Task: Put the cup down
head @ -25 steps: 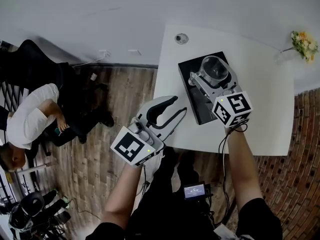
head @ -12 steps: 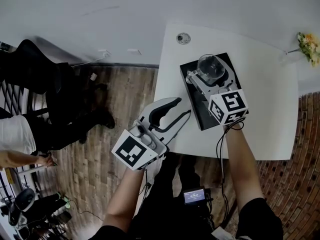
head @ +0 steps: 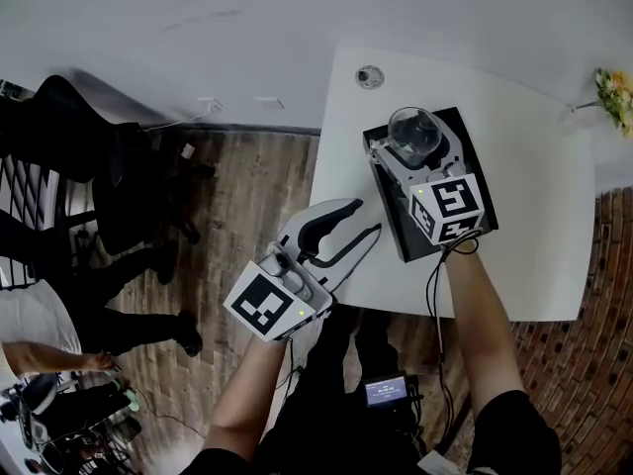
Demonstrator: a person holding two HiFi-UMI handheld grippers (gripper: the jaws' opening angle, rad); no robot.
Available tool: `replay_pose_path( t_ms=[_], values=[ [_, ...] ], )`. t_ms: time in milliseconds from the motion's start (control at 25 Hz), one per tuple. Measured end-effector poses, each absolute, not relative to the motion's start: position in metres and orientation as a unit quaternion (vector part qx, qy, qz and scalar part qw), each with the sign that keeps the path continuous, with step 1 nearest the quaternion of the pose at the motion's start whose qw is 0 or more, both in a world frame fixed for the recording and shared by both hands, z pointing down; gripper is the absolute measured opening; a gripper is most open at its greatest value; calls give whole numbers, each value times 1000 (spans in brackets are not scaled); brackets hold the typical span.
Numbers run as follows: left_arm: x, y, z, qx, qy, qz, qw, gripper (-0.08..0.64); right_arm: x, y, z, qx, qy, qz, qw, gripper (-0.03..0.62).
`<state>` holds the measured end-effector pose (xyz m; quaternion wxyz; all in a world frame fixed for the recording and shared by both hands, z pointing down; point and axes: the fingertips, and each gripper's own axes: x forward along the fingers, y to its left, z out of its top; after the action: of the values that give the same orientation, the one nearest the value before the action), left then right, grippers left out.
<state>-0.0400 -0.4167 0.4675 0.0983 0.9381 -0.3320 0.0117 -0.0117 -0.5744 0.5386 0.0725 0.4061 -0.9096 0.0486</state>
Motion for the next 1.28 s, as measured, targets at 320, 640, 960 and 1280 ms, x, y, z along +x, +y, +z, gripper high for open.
replay_pose_path(
  t_ms=[320,640,960,1280],
  values=[
    [-42,-421,463,934,-341,-9,101,130,-14,-580,545,409,-908,46,79,414],
    [-45,-421,465,934,-342,-5,100,130,-16,-580,552,415,-903,14,114,414],
    [-48,-417,466,935,-340,4,97,130,-14,-579,555,421,-896,3,140,414],
    [-51,-413,467,935,-341,8,97,130,-14,-579,555,424,-894,5,147,416]
  ],
)
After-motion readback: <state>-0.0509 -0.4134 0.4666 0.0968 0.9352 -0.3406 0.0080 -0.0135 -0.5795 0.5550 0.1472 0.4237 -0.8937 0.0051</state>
